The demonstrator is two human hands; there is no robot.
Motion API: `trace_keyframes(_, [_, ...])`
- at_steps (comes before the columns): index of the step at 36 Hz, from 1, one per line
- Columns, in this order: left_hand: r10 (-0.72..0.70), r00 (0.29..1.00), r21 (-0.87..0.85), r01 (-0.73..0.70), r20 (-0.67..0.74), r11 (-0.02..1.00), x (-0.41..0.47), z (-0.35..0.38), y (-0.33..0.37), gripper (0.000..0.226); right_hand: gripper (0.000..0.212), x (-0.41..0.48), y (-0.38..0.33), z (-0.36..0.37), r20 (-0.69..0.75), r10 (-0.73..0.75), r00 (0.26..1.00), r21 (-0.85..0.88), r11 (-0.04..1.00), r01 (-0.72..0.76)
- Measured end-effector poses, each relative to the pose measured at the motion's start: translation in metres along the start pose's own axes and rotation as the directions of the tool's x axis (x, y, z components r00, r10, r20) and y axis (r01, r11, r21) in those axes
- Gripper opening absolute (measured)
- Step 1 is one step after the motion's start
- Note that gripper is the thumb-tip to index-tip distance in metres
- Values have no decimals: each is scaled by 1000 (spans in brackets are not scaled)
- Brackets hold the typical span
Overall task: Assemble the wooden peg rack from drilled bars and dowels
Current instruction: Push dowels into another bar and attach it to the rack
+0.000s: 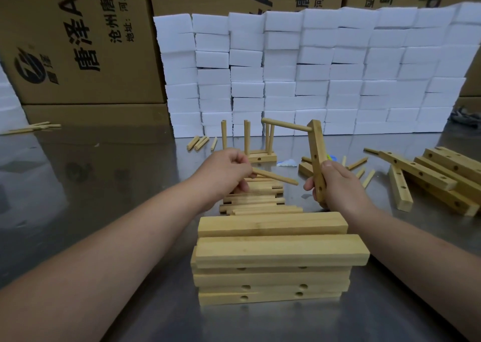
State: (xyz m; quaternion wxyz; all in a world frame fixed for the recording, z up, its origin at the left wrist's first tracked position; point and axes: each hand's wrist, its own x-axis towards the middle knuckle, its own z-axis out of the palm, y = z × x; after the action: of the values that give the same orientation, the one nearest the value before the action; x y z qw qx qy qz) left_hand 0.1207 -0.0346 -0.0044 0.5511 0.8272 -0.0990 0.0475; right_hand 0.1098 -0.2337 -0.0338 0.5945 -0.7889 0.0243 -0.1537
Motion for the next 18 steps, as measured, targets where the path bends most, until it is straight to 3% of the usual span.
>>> trace_keyframes(18, [46,996,-176,-59,-75,983,-6,6,15,22,30,-11,-4,4,130,-141,981,99,987,128])
